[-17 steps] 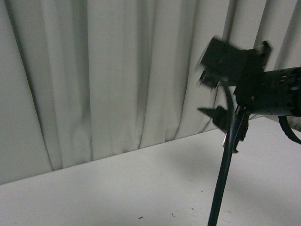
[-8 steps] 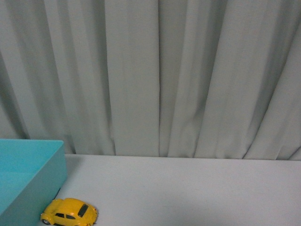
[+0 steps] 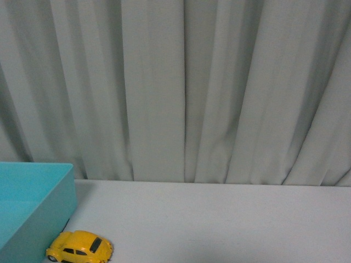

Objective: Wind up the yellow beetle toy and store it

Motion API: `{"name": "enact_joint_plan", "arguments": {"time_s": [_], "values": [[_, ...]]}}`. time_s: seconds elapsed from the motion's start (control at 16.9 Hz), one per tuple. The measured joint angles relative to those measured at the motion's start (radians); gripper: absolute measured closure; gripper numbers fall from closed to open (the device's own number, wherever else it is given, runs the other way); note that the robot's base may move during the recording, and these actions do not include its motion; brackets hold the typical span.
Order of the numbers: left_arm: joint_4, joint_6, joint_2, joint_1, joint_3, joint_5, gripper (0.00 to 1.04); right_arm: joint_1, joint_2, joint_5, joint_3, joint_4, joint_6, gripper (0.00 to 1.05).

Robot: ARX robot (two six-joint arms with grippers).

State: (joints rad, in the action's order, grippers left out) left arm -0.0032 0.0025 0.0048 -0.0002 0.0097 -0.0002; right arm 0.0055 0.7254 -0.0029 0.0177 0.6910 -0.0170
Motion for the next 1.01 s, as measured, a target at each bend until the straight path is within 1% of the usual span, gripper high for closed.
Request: {"name": "enact_joint_plan", "arguments": {"time_s": [0.06, 0.24, 0.65, 1.01], "values": [[0.000, 0.000, 0.000, 0.000, 0.000, 0.000, 0.07, 0.000, -0.024, -0.001, -0.007, -0.037, 0.000, 1.03], [0.000, 0.000, 0.000, 0.000, 0.000, 0.000, 0.07, 0.000, -0.077, 0.000, -0.007, -0.065, 0.000, 1.03], [0.000, 0.000, 0.000, 0.000, 0.000, 0.000, 0.07, 0.000, -0.351, 0.000, -0.007, -0.319, 0.002, 1.03], [0.000, 0.000, 0.000, 0.000, 0.000, 0.000, 0.07, 0.000, -0.405, 0.000, -0.007, -0.367, 0.002, 1.03]]}}
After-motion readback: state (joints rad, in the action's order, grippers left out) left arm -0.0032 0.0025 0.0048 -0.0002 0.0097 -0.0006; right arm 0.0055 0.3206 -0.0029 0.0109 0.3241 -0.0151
